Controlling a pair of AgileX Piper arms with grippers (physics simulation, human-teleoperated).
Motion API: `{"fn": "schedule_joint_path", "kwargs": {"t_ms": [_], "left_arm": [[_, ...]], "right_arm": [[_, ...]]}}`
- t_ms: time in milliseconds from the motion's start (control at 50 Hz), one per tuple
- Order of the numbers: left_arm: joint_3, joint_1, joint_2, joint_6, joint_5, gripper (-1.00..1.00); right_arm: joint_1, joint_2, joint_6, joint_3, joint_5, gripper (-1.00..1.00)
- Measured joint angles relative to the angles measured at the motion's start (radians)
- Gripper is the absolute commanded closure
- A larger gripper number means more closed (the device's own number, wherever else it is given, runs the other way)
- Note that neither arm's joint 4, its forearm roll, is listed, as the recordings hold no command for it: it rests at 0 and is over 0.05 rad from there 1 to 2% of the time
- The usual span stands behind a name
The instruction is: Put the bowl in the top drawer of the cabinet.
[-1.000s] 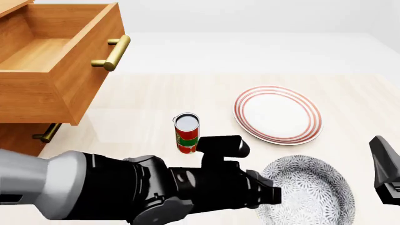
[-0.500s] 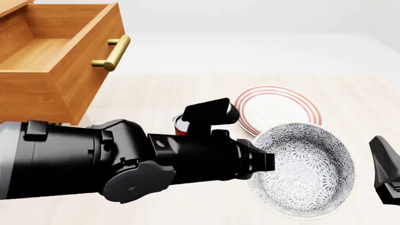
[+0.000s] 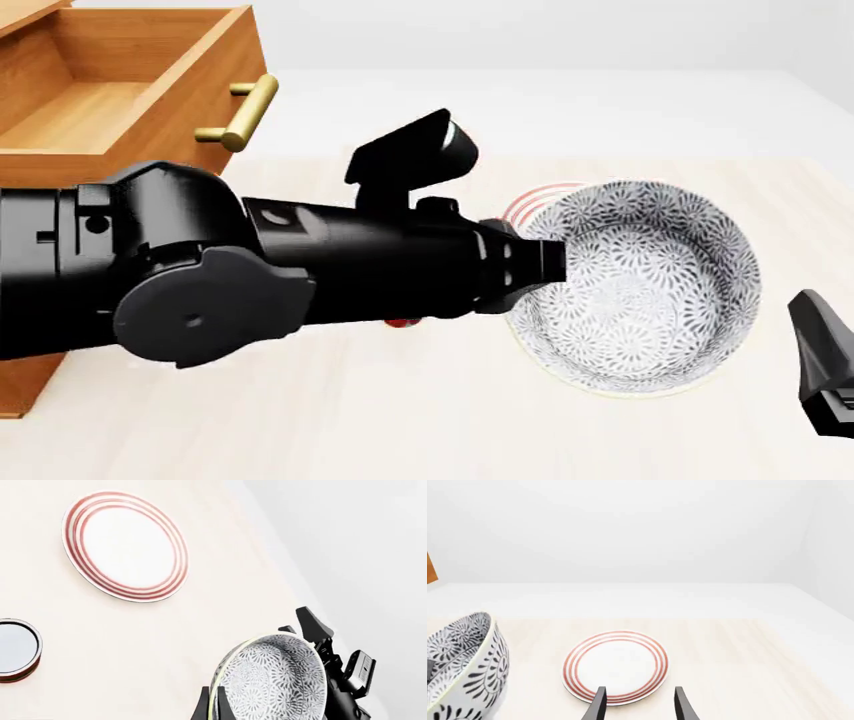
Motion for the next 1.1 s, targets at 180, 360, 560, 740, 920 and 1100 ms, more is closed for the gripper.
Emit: {"fn": "schedule_joint_path", "kwargs": {"t_ms": [180, 360, 560, 740, 920, 1100], "left_arm": [[-0.024, 0.020, -0.049, 0.011, 0.056, 1.00], [-0.048, 0.035, -0.085, 0.019, 0.102, 1.00], [-0.079, 0.063, -0.123, 0.032, 0.154, 1.00], [-0.109, 0.099, -0.160, 0.044, 0.201, 1.00], [-0.133, 0.142, -0.196, 0.052, 0.241, 1.00], [-0.148, 0.186, -0.230, 0.056, 0.272, 1.00]], "right_arm": [[0.000, 0.000, 0.000, 0.000, 0.000, -1.00], [0.000, 0.000, 0.000, 0.000, 0.000, -1.00], [0.000, 0.000, 0.000, 0.000, 0.000, -1.00], [0.000, 0.000, 0.000, 0.000, 0.000, -1.00], [0.000, 0.000, 0.000, 0.000, 0.000, -1.00], [0.000, 0.000, 0.000, 0.000, 0.000, -1.00]]}}
